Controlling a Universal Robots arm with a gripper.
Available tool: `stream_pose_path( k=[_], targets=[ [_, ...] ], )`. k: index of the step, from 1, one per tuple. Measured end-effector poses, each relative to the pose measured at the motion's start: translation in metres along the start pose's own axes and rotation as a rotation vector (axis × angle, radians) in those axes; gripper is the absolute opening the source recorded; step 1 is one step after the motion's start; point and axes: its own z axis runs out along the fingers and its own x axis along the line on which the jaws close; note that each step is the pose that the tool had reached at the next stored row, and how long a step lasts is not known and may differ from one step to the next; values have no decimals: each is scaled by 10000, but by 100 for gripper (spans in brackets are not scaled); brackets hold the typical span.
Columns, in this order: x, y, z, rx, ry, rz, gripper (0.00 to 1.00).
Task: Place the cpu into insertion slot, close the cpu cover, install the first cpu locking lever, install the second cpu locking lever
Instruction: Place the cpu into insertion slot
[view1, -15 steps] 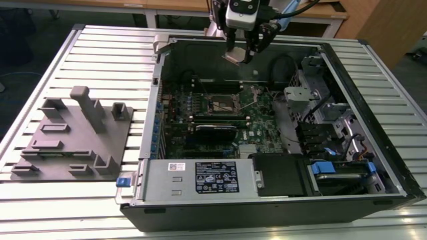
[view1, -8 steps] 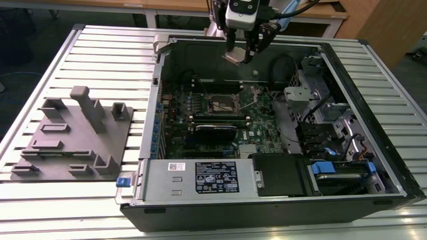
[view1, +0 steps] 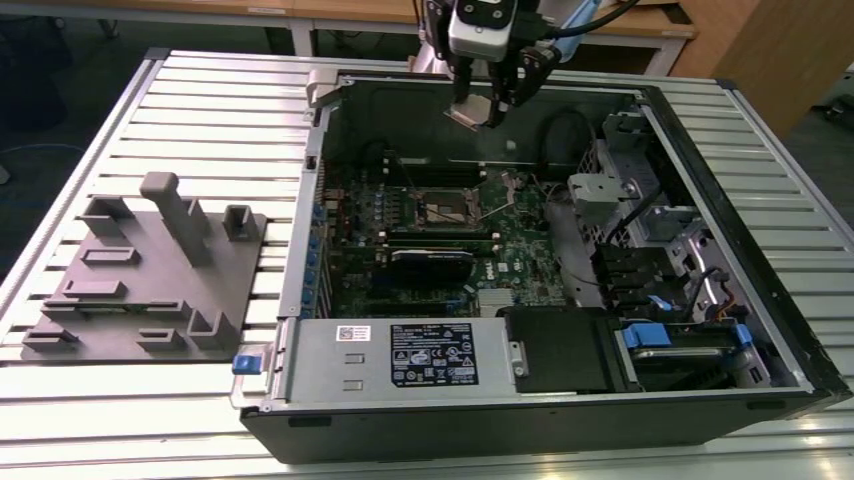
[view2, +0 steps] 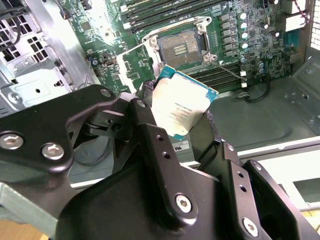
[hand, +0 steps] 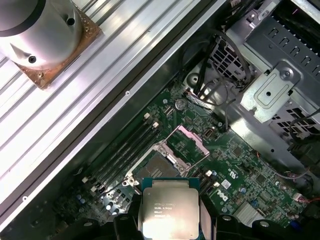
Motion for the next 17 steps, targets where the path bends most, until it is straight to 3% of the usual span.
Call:
stream_pose_path(
  k=[17],
  targets=[
    [0,-1,3,-10,-45,511,54]
  ],
)
